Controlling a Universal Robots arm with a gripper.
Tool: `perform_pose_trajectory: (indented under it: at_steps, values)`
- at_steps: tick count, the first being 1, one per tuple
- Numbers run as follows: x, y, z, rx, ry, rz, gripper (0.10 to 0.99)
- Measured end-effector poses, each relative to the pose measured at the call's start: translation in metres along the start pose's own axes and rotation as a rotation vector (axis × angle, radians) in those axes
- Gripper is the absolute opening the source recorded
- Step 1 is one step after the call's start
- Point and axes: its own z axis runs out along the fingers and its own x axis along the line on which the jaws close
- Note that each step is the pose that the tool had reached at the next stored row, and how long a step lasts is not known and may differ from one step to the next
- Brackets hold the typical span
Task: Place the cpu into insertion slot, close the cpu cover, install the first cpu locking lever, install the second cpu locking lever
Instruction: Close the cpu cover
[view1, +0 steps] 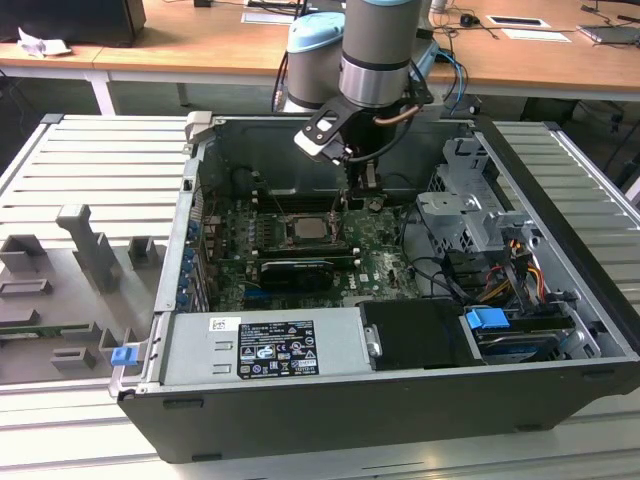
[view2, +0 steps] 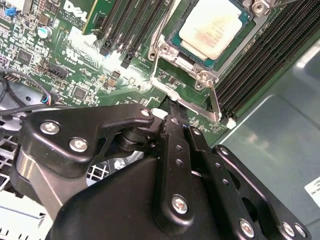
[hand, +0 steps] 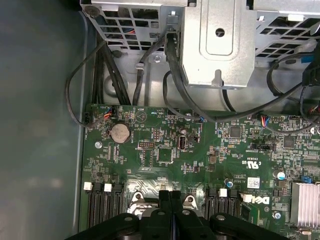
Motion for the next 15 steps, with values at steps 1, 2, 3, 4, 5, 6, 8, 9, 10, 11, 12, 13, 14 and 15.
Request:
perform_pose_trajectory:
  at_steps: [1,2,3,4,5,6,8,9,10,11,12,13,14,15]
  values:
    - [0.0000,-0.0004,0.0000,0.000,0.0000,0.000,0.106]
    - [0.0000,-0.0007,0.0000,0.000,0.0000,0.000,0.106]
    - [0.0001,-0.0011,0.0000,0.000,0.0000,0.000,0.106]
    - [0.0001,-0.0014,0.0000,0.000,0.0000,0.000,0.106]
    - [0.0001,-0.0017,0.0000,0.000,0.0000,0.000,0.106]
    - [0.0001,-0.0021,0.0000,0.000,0.0000,0.000,0.106]
    - [0.0001,-0.0027,0.0000,0.000,0.0000,0.000,0.106]
    - [0.0001,-0.0029,-0.0001,0.000,0.0000,0.000,0.106]
    - [0.0002,-0.0032,0.0000,0.000,0.0000,0.000,0.106]
    - [0.0002,-0.0035,-0.0001,0.000,0.0000,0.000,0.106]
    - [0.0002,-0.0040,-0.0001,0.000,0.0000,0.000,0.106]
    - [0.0002,-0.0043,-0.0001,0.000,0.0000,0.000,0.106]
    - [0.0002,-0.0045,-0.0001,0.000,0.0000,0.000,0.106]
    - [0.0002,-0.0049,-0.0001,0.000,0.0000,0.000,0.106]
